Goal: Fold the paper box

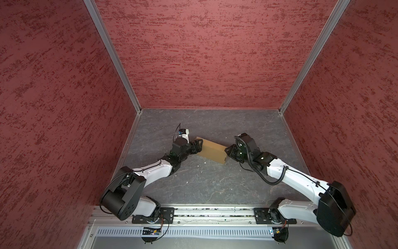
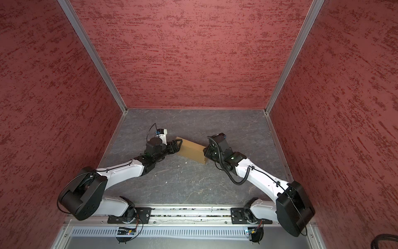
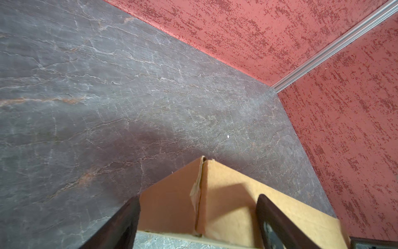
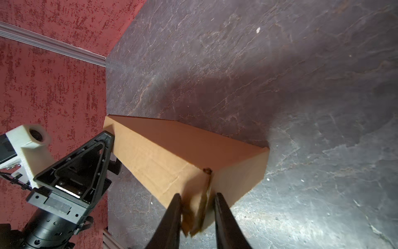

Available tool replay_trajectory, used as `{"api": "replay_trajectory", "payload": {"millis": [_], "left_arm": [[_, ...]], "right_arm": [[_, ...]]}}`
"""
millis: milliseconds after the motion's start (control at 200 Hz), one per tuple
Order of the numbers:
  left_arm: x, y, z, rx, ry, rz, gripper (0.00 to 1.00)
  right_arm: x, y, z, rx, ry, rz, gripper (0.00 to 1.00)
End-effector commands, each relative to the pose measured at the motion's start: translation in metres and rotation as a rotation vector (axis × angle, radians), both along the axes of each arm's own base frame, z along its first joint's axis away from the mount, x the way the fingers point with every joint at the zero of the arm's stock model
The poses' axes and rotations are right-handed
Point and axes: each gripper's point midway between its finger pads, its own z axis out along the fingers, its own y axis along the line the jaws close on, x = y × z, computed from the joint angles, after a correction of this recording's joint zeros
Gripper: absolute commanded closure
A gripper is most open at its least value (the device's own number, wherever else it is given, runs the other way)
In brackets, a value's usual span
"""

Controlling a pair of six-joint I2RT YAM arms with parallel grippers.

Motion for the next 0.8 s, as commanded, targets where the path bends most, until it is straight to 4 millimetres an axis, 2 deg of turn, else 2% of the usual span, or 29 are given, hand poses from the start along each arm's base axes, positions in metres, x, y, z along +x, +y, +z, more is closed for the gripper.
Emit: {"api": "replay_trajectory", "payload": {"millis": [0, 341, 797], "left_arm": [[-0.027, 0.011, -0.063, 0.147, 0.204, -0.017, 0.16], [-0.026, 0.013, -0.072, 0.158, 0.236, 0.001, 0.16], [-0.032, 0.012, -0.078, 0.160, 0.270, -0.004, 0.16]], "right_arm": [[-0.002, -0.007, -0.007, -0.006, 0.021, -0.033, 0.74], [-0.003, -0.003, -0.005, -0.016, 0.010, 0.012, 0.79], [-0.002, 0.000, -0.020, -0.052, -0.011, 0.063, 0.85]]}}
